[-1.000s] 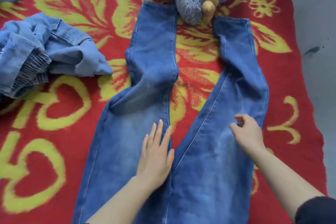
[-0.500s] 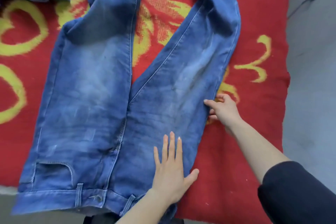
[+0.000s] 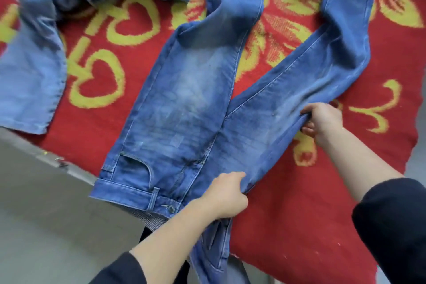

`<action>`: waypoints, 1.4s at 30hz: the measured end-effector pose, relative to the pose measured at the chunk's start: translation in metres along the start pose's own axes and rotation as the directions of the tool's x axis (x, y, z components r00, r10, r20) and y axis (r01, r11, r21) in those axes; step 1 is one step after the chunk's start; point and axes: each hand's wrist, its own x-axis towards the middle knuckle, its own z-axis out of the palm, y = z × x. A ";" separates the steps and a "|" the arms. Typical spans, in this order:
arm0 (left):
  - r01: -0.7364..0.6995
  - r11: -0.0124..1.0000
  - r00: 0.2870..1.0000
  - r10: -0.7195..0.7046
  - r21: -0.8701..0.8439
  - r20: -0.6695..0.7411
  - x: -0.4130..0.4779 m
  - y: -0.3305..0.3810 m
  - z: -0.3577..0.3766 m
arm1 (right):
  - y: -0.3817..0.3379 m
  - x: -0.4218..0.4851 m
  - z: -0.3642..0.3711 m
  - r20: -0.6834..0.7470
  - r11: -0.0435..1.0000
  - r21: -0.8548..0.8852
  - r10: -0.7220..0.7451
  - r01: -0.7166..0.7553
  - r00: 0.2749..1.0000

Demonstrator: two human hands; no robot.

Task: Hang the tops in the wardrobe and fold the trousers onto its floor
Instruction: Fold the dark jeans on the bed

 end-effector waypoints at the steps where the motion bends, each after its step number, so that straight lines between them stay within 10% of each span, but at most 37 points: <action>1: -0.023 0.994 1.000 0.024 -0.103 0.003 -0.007 -0.010 -0.025 | -0.016 -0.008 0.016 -0.015 0.999 0.033 -0.037 0.037 0.999; 5: -0.011 0.887 0.997 -0.028 -0.461 -0.077 -0.035 -0.067 -0.127 | -0.080 -0.045 0.112 0.005 0.950 0.070 -0.306 0.305 0.952; 8: -0.005 0.799 0.944 -0.194 -0.602 -0.265 -0.046 -0.131 -0.180 | -0.099 -0.077 0.186 0.369 0.896 0.119 -0.440 0.428 0.818; 11: 0.088 0.836 0.875 -0.324 -0.542 -0.359 -0.043 -0.204 -0.192 | -0.075 -0.095 0.229 0.584 0.773 -0.261 -0.350 0.578 0.732; 14: 0.210 0.897 0.887 -0.343 -0.390 -0.309 -0.036 -0.248 -0.167 | -0.010 -0.092 0.235 0.505 0.568 -0.563 -0.338 0.600 0.794; 18: 0.250 0.868 0.795 -0.437 -0.430 -0.420 -0.033 -0.261 -0.147 | 0.065 -0.097 0.214 0.072 0.668 -0.672 -0.372 0.320 0.926; 21: 0.256 0.882 0.838 -0.406 -0.395 -0.364 -0.029 -0.263 -0.149 | 0.086 -0.091 0.212 -0.136 0.872 -0.486 -0.144 0.060 0.980; 26: 0.236 0.765 0.971 -0.212 -0.600 0.111 -0.035 -0.271 -0.186 | 0.086 -0.087 0.212 0.026 0.924 -0.383 0.013 -0.002 1.000; 29: 0.415 0.831 0.876 -0.256 -0.371 0.409 -0.048 -0.282 -0.208 | 0.091 -0.101 0.196 0.220 0.851 -0.484 0.343 -0.203 0.913; 33: 0.486 0.853 0.724 -0.516 0.191 0.458 -0.054 -0.294 -0.216 | 0.101 -0.126 0.181 0.306 0.604 -0.765 0.648 -0.225 0.698; 38: 0.350 0.936 0.937 -0.350 0.028 -0.009 -0.021 -0.268 -0.223 | 0.084 -0.097 0.182 0.149 0.838 -0.536 0.213 -0.102 0.965; 42: 0.185 0.979 0.957 -0.199 -0.083 -0.212 0.027 -0.211 -0.233 | 0.034 -0.054 0.180 0.082 0.825 -0.548 -0.108 0.135 0.991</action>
